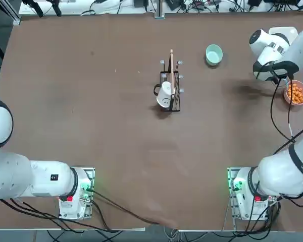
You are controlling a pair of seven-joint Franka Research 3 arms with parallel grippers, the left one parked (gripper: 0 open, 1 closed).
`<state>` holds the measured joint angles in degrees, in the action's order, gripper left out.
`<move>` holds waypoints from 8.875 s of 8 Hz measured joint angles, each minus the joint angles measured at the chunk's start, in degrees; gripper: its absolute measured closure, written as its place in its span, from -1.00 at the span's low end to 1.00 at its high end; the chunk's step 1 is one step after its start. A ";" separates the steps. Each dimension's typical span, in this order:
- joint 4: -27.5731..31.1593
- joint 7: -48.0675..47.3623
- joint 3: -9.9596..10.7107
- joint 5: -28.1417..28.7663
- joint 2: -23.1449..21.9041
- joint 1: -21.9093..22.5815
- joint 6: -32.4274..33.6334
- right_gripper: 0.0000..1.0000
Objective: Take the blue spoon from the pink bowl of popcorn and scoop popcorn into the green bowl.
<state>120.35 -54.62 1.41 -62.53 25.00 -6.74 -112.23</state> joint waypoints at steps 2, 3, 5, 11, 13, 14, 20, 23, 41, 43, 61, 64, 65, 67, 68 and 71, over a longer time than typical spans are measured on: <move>-4.13 -0.93 -0.16 0.02 2.88 0.17 3.03 -0.81; -5.20 -1.65 -0.16 0.02 4.22 0.17 3.52 -0.74; -5.84 -2.38 -0.16 0.02 5.54 0.20 5.21 -0.62; -5.84 -2.67 -0.18 0.02 5.89 0.24 7.17 -0.19; -5.84 -3.34 -0.29 0.02 5.90 0.31 7.18 -0.01; -5.84 -3.57 -0.35 0.02 5.90 0.32 7.18 0.11; -5.83 -3.87 -0.41 0.02 6.78 0.36 7.19 0.37; -5.83 -3.94 -0.41 0.02 6.83 0.49 7.27 0.63; -8.81 -4.02 -0.46 -3.20 6.78 9.18 22.41 0.76; -8.92 -4.08 -0.47 -5.19 6.78 11.19 23.72 0.76; -44.60 15.28 -1.25 9.48 18.67 37.40 35.55 0.76; -51.71 15.28 -1.27 9.48 22.94 39.07 35.26 0.76; -53.45 15.28 -1.28 9.48 23.93 39.27 34.63 0.76; -55.01 15.28 -1.33 9.49 24.77 40.32 33.16 0.76; -55.28 15.28 -1.37 9.51 25.03 41.13 31.99 0.76; -56.63 15.25 -1.36 13.61 25.69 42.45 30.16 0.76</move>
<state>63.72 -39.37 0.05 -48.93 50.69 35.71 -82.08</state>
